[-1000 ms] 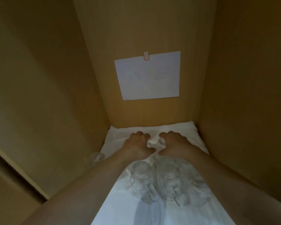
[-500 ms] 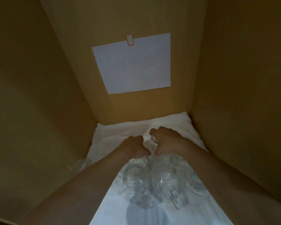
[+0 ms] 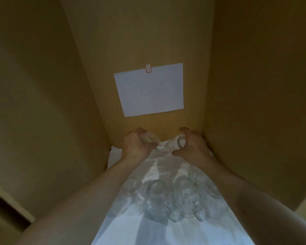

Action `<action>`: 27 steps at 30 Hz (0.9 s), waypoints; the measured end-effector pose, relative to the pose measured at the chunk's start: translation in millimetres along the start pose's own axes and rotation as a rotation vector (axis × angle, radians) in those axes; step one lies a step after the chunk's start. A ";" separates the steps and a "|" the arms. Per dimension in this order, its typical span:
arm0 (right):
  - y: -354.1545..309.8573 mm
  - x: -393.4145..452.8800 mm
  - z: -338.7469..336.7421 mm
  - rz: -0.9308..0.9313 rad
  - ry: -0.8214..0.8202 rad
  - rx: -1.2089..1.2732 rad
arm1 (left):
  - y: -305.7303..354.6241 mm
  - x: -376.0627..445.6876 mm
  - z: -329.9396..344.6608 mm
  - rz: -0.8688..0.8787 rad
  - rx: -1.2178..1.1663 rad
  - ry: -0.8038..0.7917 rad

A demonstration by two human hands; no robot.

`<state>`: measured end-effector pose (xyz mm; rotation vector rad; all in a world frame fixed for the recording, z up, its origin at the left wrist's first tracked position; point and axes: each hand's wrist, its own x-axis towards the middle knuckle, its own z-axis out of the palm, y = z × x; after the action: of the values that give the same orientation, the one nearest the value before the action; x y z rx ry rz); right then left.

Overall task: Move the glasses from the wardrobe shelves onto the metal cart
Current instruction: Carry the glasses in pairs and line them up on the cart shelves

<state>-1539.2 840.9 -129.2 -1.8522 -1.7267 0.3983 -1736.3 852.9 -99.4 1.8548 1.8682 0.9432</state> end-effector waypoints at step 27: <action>-80.5 -229.3 -81.2 0.009 0.094 1.787 | 36.4 -150.6 -119.8 -0.466 -1.847 -0.572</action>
<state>-1585.6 600.2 -54.7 -0.4818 -0.5988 1.2460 -1775.1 678.0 -20.4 0.3680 0.3970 1.0671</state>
